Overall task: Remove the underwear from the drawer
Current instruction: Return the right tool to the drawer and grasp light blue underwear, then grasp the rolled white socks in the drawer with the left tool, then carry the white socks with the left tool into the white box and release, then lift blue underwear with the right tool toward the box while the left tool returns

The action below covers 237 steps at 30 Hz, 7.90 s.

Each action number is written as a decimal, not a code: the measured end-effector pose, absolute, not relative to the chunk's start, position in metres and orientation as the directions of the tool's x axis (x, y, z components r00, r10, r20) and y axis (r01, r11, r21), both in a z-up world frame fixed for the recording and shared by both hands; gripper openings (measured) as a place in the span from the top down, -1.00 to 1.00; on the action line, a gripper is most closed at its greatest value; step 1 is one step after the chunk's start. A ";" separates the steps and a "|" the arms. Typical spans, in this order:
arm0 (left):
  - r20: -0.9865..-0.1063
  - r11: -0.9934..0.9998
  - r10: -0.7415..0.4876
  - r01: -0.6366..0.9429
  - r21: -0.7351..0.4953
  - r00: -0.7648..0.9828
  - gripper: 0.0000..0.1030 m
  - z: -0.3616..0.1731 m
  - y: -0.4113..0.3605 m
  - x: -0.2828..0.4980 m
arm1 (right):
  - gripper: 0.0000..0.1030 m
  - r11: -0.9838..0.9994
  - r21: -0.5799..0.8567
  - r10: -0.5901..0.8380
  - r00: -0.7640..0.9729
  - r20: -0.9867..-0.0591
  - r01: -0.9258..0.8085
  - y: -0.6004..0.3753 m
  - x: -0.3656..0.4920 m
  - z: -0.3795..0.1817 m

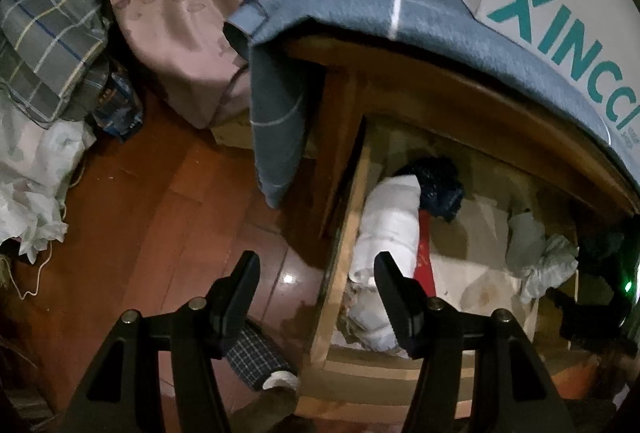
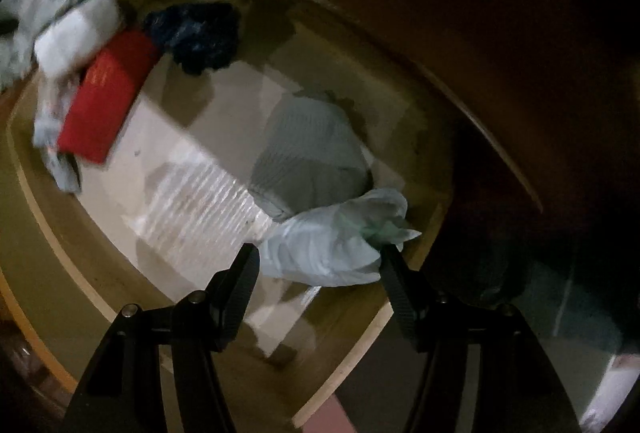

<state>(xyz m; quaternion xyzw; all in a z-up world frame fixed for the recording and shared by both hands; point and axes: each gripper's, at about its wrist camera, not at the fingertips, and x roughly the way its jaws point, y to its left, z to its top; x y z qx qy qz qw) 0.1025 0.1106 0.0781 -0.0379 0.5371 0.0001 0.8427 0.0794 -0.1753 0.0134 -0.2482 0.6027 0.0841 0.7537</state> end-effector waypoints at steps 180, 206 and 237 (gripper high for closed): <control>-0.816 0.910 -0.254 0.415 -0.019 0.519 -0.03 0.277 -0.069 0.203 | -0.05 0.953 0.282 0.252 0.230 -0.940 0.108 -0.206 0.062 0.027; -0.716 0.977 0.024 0.135 0.164 0.697 -0.21 0.198 0.059 0.072 | -0.05 0.980 0.191 0.155 0.381 -0.912 0.060 -0.209 0.052 0.067; -0.757 0.997 0.067 -0.076 0.023 0.650 -0.21 0.128 0.116 0.074 | -0.05 0.999 0.016 -0.019 0.643 -0.766 0.049 -0.204 0.122 0.334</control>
